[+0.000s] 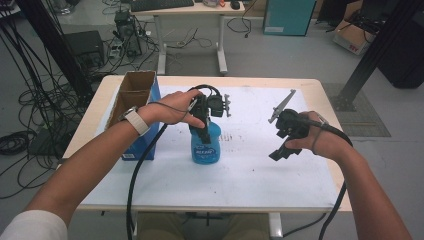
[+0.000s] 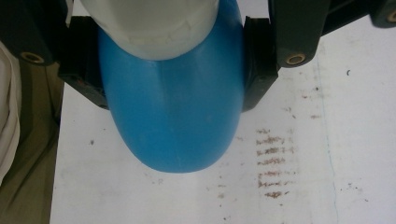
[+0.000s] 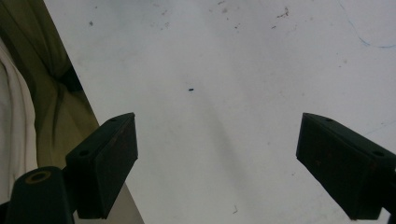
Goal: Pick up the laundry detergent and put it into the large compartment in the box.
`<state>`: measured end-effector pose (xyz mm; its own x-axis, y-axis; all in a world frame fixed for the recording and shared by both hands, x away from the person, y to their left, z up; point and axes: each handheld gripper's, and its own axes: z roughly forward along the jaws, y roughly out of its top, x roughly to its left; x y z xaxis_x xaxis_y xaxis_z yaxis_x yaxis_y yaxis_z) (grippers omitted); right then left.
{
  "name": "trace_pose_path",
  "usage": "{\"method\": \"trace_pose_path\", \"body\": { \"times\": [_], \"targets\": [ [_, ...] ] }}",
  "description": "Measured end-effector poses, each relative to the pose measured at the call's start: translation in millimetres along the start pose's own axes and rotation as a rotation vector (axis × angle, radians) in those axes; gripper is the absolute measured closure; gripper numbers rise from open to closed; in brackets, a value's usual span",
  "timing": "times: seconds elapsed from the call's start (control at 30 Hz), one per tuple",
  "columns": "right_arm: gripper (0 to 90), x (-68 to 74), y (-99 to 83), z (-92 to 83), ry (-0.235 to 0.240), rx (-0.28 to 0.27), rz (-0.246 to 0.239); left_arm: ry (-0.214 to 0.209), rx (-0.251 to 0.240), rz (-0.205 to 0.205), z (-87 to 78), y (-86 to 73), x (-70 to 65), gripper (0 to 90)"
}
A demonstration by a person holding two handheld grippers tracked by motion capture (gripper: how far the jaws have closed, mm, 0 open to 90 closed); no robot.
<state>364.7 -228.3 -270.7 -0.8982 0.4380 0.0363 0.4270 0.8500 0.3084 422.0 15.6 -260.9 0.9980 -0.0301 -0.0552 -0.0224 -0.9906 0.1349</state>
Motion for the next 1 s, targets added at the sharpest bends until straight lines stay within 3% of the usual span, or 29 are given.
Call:
{"method": "trace_pose_path", "body": {
  "times": [1.0],
  "targets": [
    [12.7,-0.2,-1.2,-0.3,-0.001,0.009,0.001,0.005,0.004,-0.002,-0.4,-1.1,-1.0,37.4]
  ]
}}
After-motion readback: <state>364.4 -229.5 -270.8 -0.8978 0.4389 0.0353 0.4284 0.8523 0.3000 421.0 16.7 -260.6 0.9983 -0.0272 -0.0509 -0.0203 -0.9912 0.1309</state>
